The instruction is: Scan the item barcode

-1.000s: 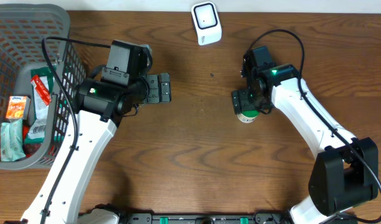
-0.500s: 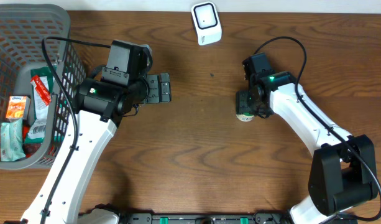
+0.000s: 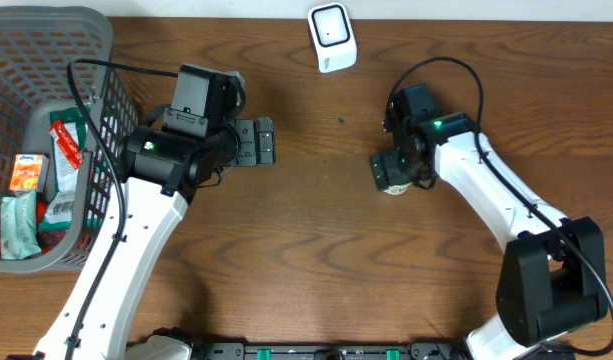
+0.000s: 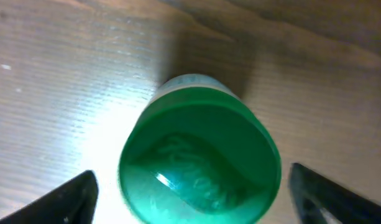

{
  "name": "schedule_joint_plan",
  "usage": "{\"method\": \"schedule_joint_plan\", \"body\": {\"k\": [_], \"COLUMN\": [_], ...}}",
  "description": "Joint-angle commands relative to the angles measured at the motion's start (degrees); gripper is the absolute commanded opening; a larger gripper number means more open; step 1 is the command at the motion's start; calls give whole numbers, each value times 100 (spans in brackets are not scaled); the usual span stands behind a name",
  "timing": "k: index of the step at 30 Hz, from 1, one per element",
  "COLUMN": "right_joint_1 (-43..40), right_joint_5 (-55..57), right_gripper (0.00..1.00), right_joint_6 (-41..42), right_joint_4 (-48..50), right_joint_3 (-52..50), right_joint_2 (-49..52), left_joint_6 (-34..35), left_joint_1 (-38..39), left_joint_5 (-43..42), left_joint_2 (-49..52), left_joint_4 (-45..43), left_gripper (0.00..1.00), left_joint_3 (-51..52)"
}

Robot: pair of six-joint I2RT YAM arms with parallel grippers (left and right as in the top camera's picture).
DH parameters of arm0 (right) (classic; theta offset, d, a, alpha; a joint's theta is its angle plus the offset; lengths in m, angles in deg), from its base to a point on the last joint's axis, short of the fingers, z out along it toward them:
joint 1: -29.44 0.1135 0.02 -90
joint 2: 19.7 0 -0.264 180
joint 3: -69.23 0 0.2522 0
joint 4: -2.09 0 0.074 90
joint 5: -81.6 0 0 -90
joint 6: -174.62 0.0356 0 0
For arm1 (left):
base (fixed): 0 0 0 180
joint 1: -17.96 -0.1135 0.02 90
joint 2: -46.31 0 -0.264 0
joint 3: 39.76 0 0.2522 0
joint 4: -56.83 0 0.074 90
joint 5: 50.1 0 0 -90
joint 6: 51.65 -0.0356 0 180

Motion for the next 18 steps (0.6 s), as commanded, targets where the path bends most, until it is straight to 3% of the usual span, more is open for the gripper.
{"method": "schedule_joint_plan", "body": {"k": [1, 8, 18], "right_joint_1": [39, -98, -195], "right_joint_5": [-243, -601, -573], "right_gripper": [99, 98, 96], "right_joint_6": [-111, 39, 251], "right_joint_4": [-354, -1110, -160], "right_joint_3": [560, 645, -225], "right_joint_2": [-262, -623, -728], "left_joint_6": [9, 9, 9], "left_joint_1": [-24, -24, -24], "left_joint_5": [35, 35, 35], "left_joint_2": [-52, -52, -52], "left_joint_4": [17, 17, 15], "left_gripper": [96, 96, 96], "left_joint_3": [-76, -76, -76]}}
